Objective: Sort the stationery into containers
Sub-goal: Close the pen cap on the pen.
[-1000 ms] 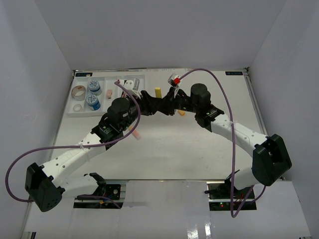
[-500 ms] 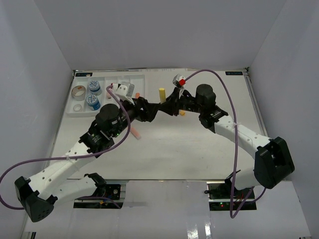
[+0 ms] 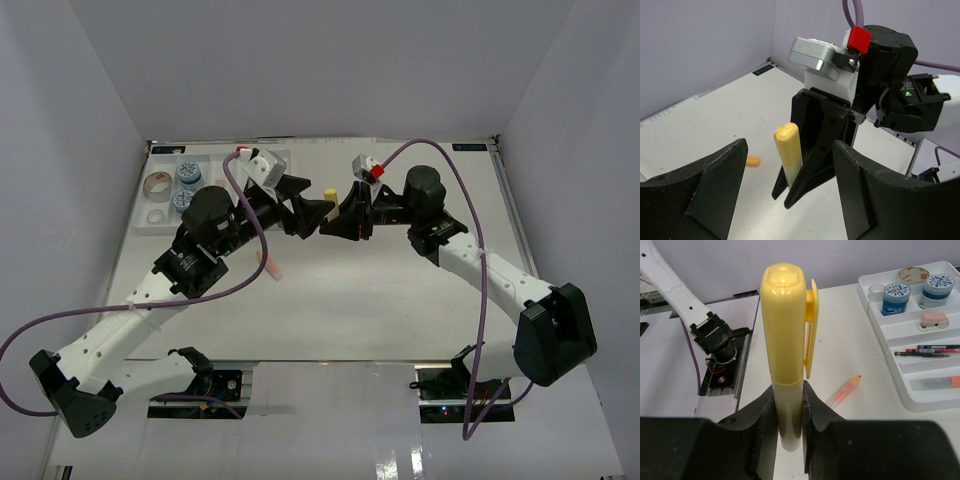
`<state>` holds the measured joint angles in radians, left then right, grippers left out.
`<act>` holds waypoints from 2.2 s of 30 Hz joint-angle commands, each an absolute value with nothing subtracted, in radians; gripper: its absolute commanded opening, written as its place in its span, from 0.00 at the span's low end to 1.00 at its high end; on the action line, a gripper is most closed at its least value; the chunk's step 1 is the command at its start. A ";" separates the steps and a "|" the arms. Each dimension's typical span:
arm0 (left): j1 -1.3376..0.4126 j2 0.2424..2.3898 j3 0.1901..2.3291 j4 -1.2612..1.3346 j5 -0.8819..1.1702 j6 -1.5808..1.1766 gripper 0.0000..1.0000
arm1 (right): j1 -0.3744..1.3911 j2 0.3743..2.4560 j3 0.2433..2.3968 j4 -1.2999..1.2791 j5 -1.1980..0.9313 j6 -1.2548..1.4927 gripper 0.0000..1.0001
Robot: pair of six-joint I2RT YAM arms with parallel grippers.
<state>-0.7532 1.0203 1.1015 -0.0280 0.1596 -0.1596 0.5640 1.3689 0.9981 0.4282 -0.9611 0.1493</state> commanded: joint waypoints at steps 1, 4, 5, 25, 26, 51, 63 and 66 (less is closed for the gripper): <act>-0.736 1.048 1.181 -0.044 0.221 -0.098 0.79 | 0.560 1.332 0.989 0.476 -1.043 0.143 0.08; -0.732 1.075 1.215 -0.048 0.250 -0.109 0.79 | 0.558 1.322 0.985 0.472 -1.040 0.141 0.08; -0.730 1.083 1.219 -0.045 0.259 -0.115 0.79 | 0.560 1.321 0.985 0.469 -1.042 0.141 0.08; -0.707 1.215 1.292 -0.078 0.446 -0.164 0.63 | 0.560 1.285 0.954 0.442 -1.040 0.123 0.08; -0.707 1.216 1.292 -0.080 0.463 -0.166 0.62 | 0.558 1.284 0.954 0.442 -1.042 0.123 0.08; -0.699 1.255 1.239 -0.009 0.557 -0.213 0.36 | 0.558 1.273 0.943 0.445 -1.048 0.124 0.08; -0.699 1.252 1.198 0.040 0.620 -0.227 0.00 | 0.558 1.269 0.963 0.446 -1.061 0.129 0.08; -0.699 1.252 1.181 0.040 0.641 -0.229 0.00 | 0.549 1.272 0.988 0.445 -1.081 0.140 0.08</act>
